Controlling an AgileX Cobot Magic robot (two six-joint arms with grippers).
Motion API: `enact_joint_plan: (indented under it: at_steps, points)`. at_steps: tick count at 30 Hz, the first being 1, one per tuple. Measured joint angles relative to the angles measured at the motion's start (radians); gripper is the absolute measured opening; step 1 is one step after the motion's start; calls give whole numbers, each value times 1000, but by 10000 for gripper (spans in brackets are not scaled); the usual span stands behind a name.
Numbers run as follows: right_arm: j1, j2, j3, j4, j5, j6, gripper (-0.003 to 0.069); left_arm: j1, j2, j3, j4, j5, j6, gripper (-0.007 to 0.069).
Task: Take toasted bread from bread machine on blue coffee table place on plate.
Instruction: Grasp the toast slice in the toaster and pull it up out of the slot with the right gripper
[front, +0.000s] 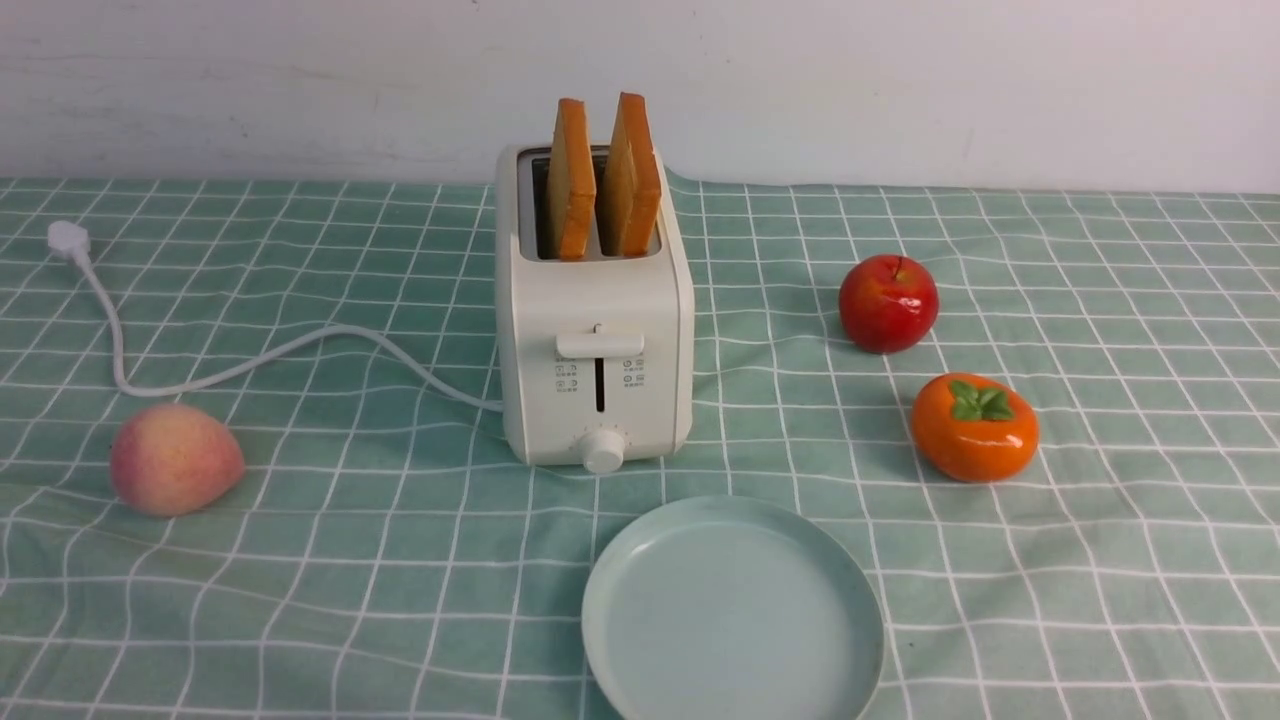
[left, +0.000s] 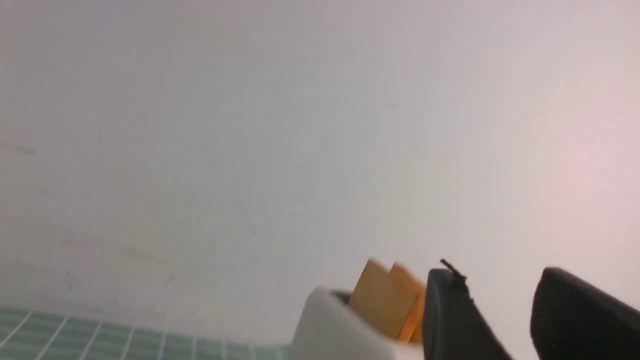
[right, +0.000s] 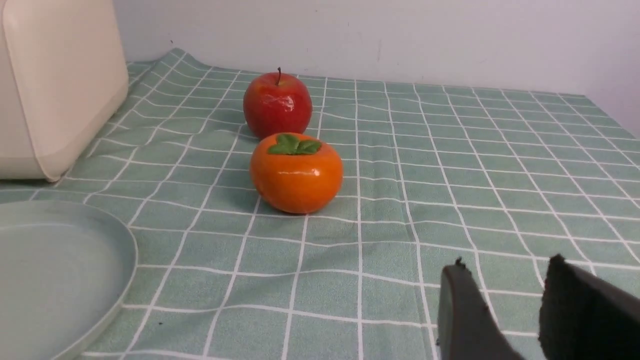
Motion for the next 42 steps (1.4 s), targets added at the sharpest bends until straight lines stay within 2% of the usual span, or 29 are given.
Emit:
enact_joint_plan:
  at_steps: [1, 6, 9, 12, 14, 15, 19, 20, 23, 24, 27, 32, 36, 38, 42]
  points:
    - [0, 0, 0, 6, -8, 7, 240, 0, 0, 0, -2, -9, -10, 237]
    - [0, 0, 0, 195, -231, 235, 240, 0, 0, 0, -53, -234, -158, 237]
    - [0, 0, -3, 258, -406, 341, 240, 0, 0, -48, -74, -216, -245, 237]
    - [0, 0, -47, 270, -437, 385, 240, 0, 0, -135, -83, -133, -290, 237]
    - [0, 28, -199, 255, -421, 402, 240, 0, 8, -317, -85, 31, -311, 237]
    - [0, 39, -212, 254, -416, 403, 240, 0, 14, -344, -84, 42, -311, 237]
    - [0, 223, -523, 240, -265, 406, 240, 0, 149, -614, -81, 298, -325, 237]
    - [0, 223, -538, 239, -265, 406, 240, 0, 167, -625, -81, 312, -326, 237]
    - [0, 446, -774, 212, -63, 403, 240, 0, 319, -790, -82, 569, -326, 237]
    - [0, 458, -784, 212, -54, 404, 240, 0, 327, -796, -82, 583, -326, 237]
    - [0, 643, -902, 135, 36, 356, 240, 0, 445, -846, -68, 786, -286, 237]
    - [18, 817, -928, 72, 34, 319, 240, 0, 573, -848, -6, 1067, -163, 237]
    - [63, 912, -930, 71, -30, 317, 240, 0, 627, -848, -43, 1184, -157, 237]
    - [123, 1015, -942, 80, -57, 316, 240, 0, 666, -848, -120, 1287, -154, 237]
    - [203, 1142, -1009, 107, 135, 316, 240, 0, 706, -848, -157, 1342, -144, 237]
